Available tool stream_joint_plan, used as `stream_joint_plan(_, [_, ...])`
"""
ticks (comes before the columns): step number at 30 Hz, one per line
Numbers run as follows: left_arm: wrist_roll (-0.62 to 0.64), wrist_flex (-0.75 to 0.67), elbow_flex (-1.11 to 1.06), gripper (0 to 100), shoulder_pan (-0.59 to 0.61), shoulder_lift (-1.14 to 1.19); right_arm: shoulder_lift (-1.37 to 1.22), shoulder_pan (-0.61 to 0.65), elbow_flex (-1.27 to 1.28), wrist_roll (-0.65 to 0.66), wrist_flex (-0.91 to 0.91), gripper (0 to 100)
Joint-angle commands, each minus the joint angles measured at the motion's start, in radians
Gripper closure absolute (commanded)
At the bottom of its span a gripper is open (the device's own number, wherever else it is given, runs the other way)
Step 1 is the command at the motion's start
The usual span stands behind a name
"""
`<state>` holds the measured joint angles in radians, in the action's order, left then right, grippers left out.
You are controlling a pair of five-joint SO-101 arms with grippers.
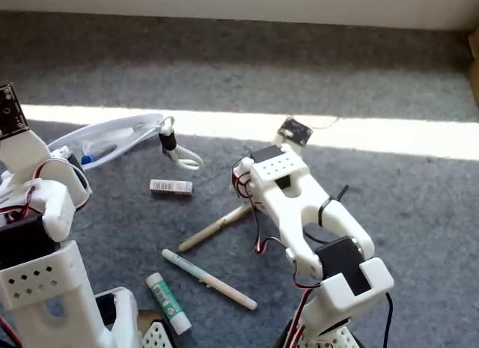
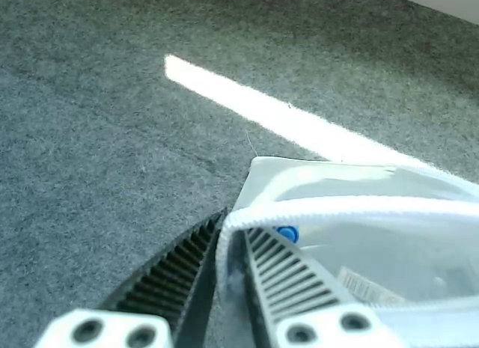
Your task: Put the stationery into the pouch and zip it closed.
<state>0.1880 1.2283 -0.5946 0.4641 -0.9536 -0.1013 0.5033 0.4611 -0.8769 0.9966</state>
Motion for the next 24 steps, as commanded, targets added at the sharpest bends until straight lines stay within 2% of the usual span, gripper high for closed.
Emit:
stream_joint_plan(1, [0.011,-0.017,0.008,99,0.004,0.004,0.015,-0.008,-0.033,0.058,0.004,96.6])
stream_joint_plan(11, [0.011,-0.017,0.008,99,0.004,0.004,0.039,-0.008,-0.035,0.115,0.001,96.8])
stream_joint_plan(24, [0.011,-0.017,0.008,99,0.004,0.004,0.306,-0.008,-0.025,0.224,-0.004,96.9])
